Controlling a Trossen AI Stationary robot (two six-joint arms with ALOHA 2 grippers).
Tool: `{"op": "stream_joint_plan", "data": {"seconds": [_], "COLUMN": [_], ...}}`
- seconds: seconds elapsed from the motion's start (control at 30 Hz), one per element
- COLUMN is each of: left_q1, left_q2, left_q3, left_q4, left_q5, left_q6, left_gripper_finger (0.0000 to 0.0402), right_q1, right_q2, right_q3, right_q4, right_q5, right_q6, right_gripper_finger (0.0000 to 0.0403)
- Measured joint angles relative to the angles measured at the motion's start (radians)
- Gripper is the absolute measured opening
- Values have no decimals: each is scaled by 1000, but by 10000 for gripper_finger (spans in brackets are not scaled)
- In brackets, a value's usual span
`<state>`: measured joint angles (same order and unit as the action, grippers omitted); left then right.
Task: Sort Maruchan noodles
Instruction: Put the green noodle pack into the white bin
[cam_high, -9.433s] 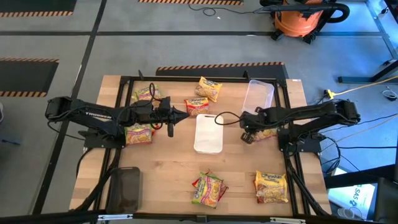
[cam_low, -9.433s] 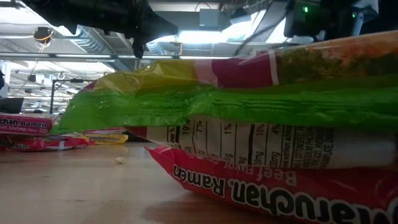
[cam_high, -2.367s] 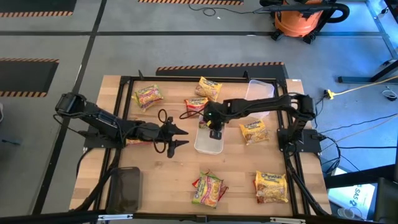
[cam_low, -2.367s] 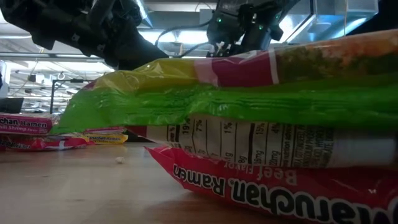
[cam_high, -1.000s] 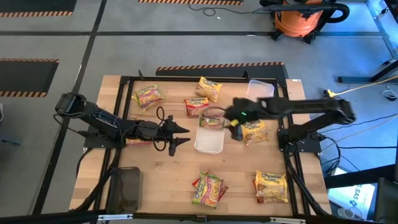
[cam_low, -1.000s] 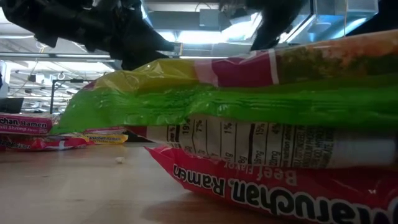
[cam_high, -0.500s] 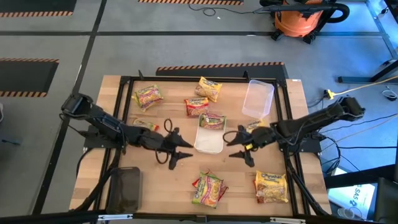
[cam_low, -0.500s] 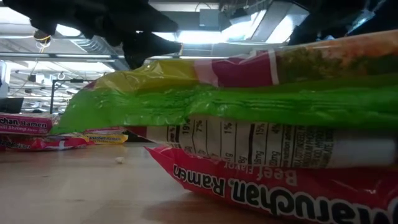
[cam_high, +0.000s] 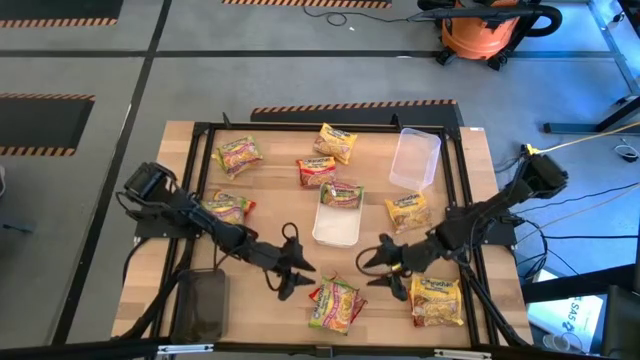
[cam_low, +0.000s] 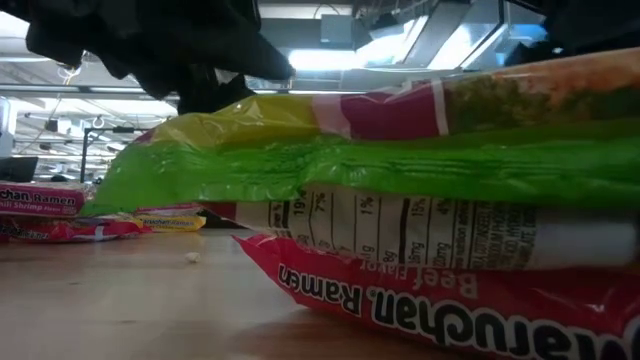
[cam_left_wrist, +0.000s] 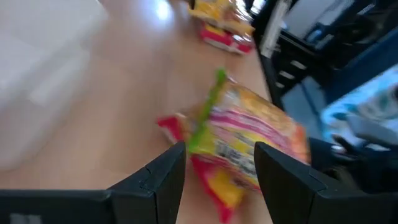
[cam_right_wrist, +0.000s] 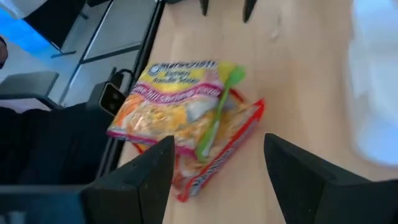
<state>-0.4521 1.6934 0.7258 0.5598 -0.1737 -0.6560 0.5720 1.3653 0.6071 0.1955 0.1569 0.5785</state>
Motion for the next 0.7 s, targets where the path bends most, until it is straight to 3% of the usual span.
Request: {"op": "stream_joint_plan", "data": {"seconds": [0.17,0.37,0.7], "left_q1": [-39,-84,-90], "left_q2": [31,31,31], "left_q3": [29,29,28], "left_q4": [-4,-14,-15], "left_q5": [18,-50,-46], "left_q6": [-131,-208,-251], "left_gripper_finger": [183,183,183], "right_q1": [99,185,180], "right_q2": [64,166,342], "right_q3": [0,1,1], "right_q4": [39,191,362], "right_q5": [108,232,193], "right_q6": [178,346,560], "right_gripper_finger": [225,225,225]}}
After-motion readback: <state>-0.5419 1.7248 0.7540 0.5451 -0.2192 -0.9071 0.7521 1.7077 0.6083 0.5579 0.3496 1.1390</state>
